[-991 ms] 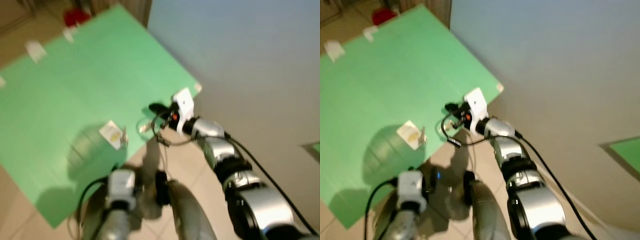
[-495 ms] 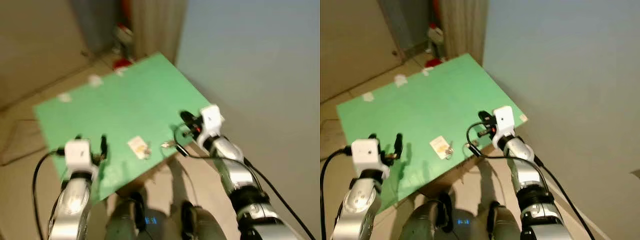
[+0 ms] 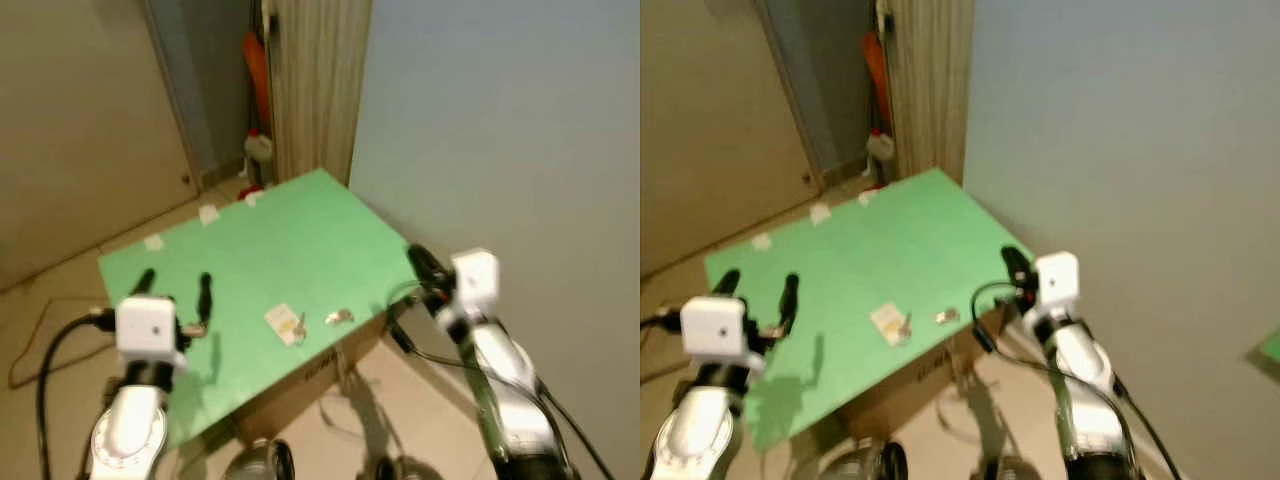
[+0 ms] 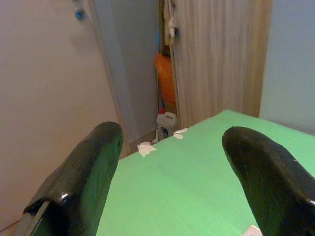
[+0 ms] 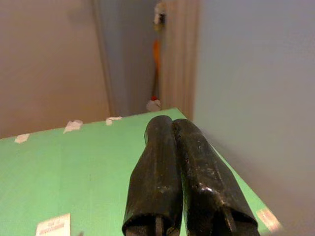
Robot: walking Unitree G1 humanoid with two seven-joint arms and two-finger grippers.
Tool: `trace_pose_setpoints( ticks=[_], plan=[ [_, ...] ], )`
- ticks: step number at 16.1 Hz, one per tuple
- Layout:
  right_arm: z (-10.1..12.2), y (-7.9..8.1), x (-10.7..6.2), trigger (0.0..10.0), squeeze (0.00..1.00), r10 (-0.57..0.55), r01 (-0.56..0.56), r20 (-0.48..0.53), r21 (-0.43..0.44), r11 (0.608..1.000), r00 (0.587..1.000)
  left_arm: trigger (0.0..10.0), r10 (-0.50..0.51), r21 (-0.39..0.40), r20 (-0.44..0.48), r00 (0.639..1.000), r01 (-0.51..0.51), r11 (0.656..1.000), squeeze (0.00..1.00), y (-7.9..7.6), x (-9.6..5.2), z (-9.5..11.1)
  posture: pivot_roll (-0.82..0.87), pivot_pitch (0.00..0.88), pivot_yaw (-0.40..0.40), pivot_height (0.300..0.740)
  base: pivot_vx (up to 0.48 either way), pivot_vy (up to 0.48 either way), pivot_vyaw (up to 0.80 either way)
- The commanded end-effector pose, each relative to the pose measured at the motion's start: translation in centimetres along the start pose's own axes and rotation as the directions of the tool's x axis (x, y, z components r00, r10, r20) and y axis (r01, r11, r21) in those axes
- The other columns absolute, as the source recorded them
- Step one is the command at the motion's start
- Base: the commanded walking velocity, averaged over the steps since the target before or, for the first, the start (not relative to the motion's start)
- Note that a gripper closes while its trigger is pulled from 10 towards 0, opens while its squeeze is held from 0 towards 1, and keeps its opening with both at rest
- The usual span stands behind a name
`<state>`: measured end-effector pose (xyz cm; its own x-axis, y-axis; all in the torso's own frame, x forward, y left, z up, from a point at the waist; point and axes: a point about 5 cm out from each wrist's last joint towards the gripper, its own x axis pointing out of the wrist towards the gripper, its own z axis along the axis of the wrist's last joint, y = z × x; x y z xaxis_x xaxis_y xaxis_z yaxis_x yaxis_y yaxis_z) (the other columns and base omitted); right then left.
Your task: Hang keys on a hook
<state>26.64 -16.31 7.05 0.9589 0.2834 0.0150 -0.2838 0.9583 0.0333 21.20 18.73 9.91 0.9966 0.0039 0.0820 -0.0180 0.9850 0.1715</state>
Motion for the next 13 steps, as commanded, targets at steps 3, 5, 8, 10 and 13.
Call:
trace_pose_setpoints(
  ticks=[3,5,8,10,13],
  plan=[
    [1.1,1.6,1.6,10.0,0.00,0.042,-0.042,0.006,-0.007,0.999,0.999,10.0,0.013,-0.068,-0.128,0.992,-0.022,0.997,0.00,-0.4,0.1,-1.8,-0.07,0.000,0.041,0.740,0.000,0.000,0.00],
    [1.3,2.1,2.3,10.0,0.00,0.058,-0.058,0.009,-0.018,0.998,0.998,10.0,0.038,-0.069,-0.120,0.992,-0.046,0.997,0.00,0.3,0.5,-1.5,-0.07,0.000,0.043,0.740,0.000,0.000,0.00],
    [1.3,2.5,2.6,10.0,0.00,0.085,-0.086,-0.014,-0.031,0.996,0.996,10.0,0.080,-0.092,-0.129,0.988,-0.092,0.992,0.00,0.8,1.1,-1.6,-0.07,0.000,0.045,0.740,0.186,-0.361,0.00],
    [1.2,2.9,2.8,10.0,0.00,0.105,-0.106,-0.022,-0.024,0.994,0.994,10.0,0.065,-0.054,-0.111,0.992,-0.072,0.996,0.00,0.1,1.6,-1.3,-0.07,0.000,0.046,0.740,0.277,-0.388,0.75],
    [1.2,3.4,3.2,10.0,0.00,0.127,-0.128,-0.032,-0.031,0.991,0.991,10.0,0.080,-0.045,-0.123,0.989,-0.086,0.995,0.00,0.2,1.9,-1.4,-0.07,0.000,0.050,0.740,0.294,-0.375,0.69]
  ],
)
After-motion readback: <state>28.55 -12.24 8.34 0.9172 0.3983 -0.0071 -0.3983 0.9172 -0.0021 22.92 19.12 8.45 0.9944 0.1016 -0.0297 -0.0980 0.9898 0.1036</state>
